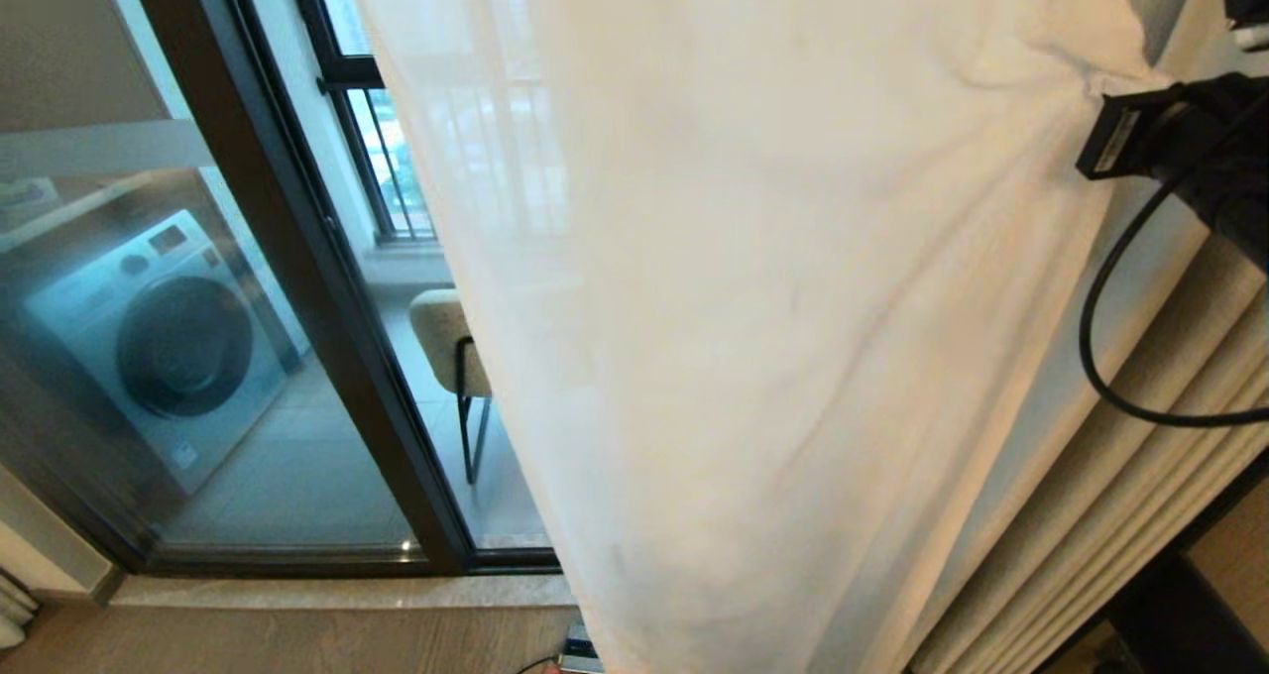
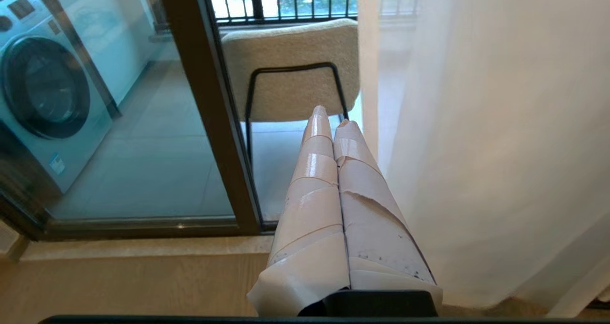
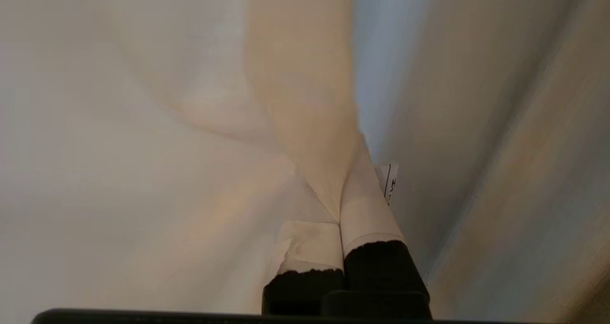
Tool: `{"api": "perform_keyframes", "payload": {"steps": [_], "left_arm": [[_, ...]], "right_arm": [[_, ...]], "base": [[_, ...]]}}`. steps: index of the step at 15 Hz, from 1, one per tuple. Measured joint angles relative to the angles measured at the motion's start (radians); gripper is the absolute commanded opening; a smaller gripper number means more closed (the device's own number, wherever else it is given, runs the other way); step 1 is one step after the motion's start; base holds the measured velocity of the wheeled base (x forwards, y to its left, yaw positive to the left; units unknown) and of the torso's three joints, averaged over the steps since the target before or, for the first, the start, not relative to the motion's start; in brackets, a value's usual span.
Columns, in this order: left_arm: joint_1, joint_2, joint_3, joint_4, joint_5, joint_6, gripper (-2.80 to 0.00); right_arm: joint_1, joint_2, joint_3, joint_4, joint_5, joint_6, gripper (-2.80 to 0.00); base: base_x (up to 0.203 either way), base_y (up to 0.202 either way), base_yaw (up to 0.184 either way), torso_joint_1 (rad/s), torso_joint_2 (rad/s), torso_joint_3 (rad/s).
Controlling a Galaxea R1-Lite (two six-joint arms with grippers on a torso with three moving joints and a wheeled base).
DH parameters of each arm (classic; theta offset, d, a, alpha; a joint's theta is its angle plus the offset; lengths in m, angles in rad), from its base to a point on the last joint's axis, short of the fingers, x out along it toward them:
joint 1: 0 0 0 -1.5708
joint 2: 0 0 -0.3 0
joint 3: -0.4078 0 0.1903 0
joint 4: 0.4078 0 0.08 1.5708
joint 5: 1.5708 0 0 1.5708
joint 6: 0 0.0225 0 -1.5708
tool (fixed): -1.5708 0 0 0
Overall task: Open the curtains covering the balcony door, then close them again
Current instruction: Pull the inner curtains open on both sides
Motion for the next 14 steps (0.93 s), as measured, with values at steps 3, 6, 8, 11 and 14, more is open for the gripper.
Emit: {"api": "perform_keyframes", "payload": {"steps": [3, 6, 8, 11, 14], "left_arm": [[0.001, 0.000, 0.000, 0.000, -0.001, 0.000, -2.80], [0.001, 0.000, 0.000, -0.001, 0.000, 0.000, -2.80], [0.001, 0.000, 0.000, -0.001, -0.001, 0.000, -2.80], [0.001, 0.000, 0.000, 0.000, 0.000, 0.000, -2.80], [0.001, 0.000, 0.000, -0.001, 0.000, 0.000, -2.80]], "right_arm": [[-0.003, -0.001, 0.003, 0.003, 0.000, 0.001, -2.80], [0.000, 0.001, -0.005, 0.001, 0.004, 0.003, -2.80], [-0.001, 0.003, -0.010, 0.002, 0.008, 0.005, -2.80], [0.003, 0.007, -0.052, 0.015, 0.014, 0.006, -2.80], [-0.011, 0.027, -0.152, 0.038, 0.014, 0.010, -2.80]], "base": [[0.000, 0.000, 0.000, 0.000, 0.00, 0.000], [0.000, 0.000, 0.000, 0.000, 0.00, 0.000], [0.000, 0.000, 0.000, 0.000, 0.00, 0.000], [0.000, 0.000, 0.000, 0.000, 0.00, 0.000], [0.000, 0.000, 0.000, 0.000, 0.00, 0.000]]}}
